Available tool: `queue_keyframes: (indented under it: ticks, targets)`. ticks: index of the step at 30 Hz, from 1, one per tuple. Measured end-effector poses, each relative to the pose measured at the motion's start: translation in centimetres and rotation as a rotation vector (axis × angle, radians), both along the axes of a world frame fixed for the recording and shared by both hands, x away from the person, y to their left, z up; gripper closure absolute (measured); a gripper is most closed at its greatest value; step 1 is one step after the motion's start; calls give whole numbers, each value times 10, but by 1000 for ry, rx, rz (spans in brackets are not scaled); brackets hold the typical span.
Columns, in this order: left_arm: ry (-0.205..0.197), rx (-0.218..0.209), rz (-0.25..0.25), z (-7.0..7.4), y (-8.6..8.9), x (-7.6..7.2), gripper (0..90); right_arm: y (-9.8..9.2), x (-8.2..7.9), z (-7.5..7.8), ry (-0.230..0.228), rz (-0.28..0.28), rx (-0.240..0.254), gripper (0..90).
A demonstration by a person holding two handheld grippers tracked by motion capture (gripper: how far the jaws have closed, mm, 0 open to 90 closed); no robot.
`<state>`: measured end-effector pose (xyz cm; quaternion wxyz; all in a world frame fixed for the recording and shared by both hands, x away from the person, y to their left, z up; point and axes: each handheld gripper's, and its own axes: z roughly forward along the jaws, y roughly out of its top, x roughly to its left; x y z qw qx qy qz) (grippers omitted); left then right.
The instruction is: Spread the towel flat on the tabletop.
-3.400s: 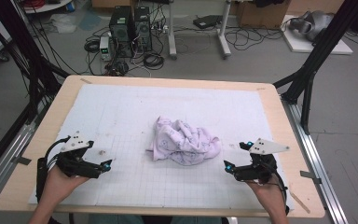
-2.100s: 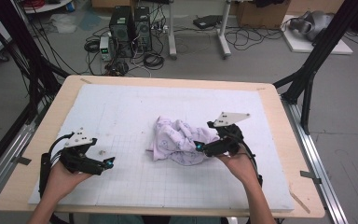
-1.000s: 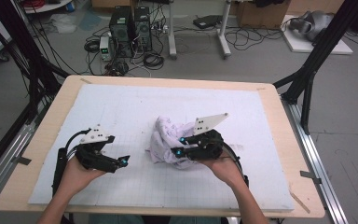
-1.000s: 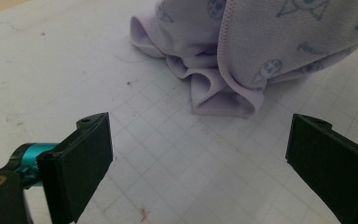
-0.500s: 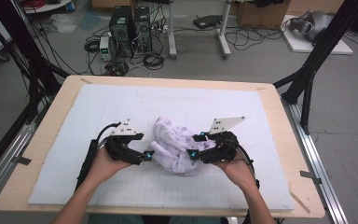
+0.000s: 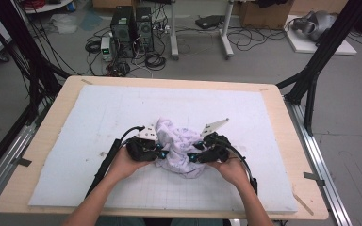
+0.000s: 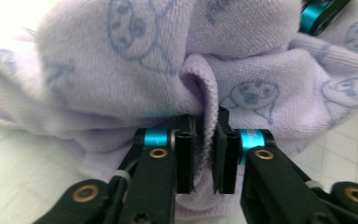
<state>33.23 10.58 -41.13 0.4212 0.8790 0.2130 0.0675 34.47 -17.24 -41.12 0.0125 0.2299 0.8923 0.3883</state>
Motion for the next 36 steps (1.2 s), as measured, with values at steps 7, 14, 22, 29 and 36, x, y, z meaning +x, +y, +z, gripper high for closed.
queue_keyframes:
  ticks: [7,14,22,29,36]
  targets:
    - [-56,7,8,16,28,-37,827,-2,-21,5,-10,69,92,715]
    - [-97,-9,31,34,56,-71,827,8,-47,21,-35,142,120,716]
    - [-40,-22,-19,33,72,-96,756,16,-72,15,8,206,117,687]
    - [-48,-62,9,45,80,-84,478,-19,-65,41,-18,131,202,493]
    - [-71,-74,58,52,77,-56,448,-29,-42,48,-74,27,178,449]
